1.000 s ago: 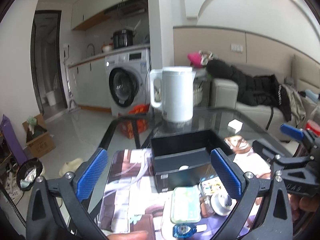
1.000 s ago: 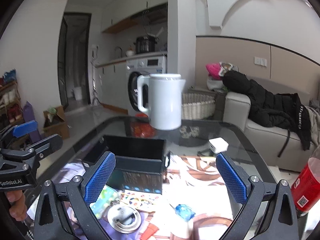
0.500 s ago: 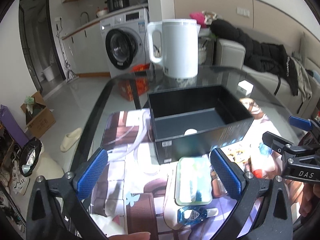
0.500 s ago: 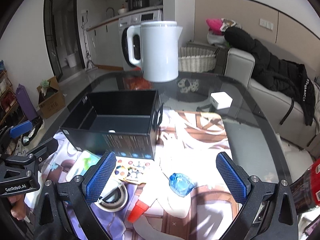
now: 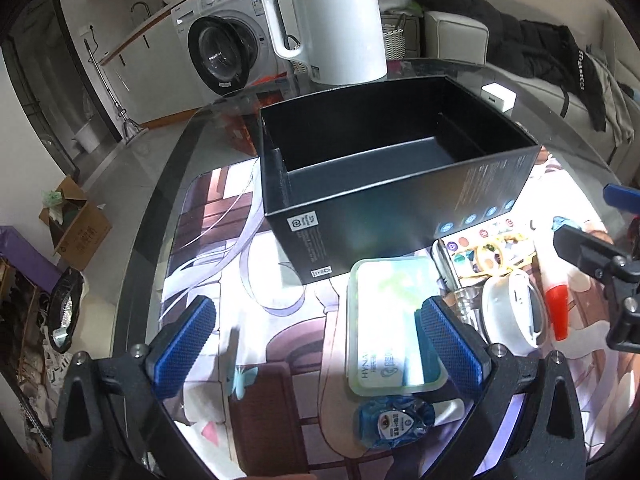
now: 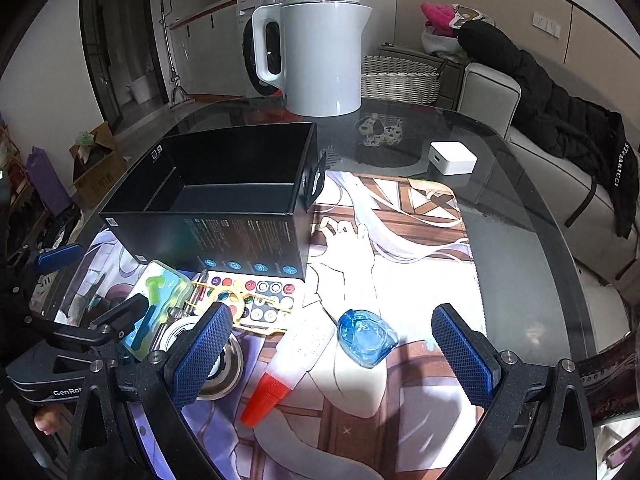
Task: Organize rigid objects
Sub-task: 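Lower the left tool onto the green container while the right tool lowers onto the glue tube, then close the left tool on the green container while the right tool grips the glue tube, lift both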
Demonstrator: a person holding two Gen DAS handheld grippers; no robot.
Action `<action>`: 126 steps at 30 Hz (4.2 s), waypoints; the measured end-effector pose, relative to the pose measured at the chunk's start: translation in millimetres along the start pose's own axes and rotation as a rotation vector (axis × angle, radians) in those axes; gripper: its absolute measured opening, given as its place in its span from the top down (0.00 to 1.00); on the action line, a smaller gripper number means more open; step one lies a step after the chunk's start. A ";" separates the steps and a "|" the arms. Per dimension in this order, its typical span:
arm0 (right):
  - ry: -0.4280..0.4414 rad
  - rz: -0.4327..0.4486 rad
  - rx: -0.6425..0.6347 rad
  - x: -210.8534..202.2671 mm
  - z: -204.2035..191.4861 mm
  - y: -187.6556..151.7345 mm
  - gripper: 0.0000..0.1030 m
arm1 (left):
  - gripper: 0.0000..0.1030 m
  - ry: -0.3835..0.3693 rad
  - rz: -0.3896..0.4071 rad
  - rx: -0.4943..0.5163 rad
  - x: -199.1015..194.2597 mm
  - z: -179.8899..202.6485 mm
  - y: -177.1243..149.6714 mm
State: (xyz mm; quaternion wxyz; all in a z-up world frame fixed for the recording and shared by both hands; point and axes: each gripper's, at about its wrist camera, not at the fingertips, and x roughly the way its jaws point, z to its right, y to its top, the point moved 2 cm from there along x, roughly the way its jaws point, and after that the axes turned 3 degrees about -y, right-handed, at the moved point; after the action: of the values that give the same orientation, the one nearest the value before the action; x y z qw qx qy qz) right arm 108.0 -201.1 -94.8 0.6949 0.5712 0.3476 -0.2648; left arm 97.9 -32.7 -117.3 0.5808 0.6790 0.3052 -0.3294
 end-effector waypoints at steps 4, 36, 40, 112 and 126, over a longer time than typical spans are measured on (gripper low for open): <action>-0.014 -0.017 -0.022 2.8 -1.9 -2.2 0.01 | 0.00 -0.008 -0.004 -0.002 3.9 0.8 -0.8; 0.079 -0.097 -0.036 17.7 -5.2 -16.7 0.25 | 0.46 -0.161 -0.102 -0.005 8.3 -1.0 -5.9; 0.096 -0.093 -0.052 15.0 -10.5 -17.3 0.33 | 0.46 -0.146 -0.097 0.007 6.8 -4.0 -7.3; 0.154 0.796 -0.137 -186.0 -40.7 -7.1 0.80 | 0.47 -0.083 0.741 -0.060 -176.3 -50.2 2.2; 0.169 0.806 -0.082 -153.1 -59.7 48.5 0.80 | 0.47 -0.096 0.701 -0.142 -134.0 -75.9 56.0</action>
State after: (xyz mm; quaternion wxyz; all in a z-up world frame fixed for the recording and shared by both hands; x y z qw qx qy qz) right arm 39.7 -137.2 48.7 0.7342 0.6530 0.1624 0.0903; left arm 69.6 30.4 31.4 0.7178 0.6842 0.0482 -0.1197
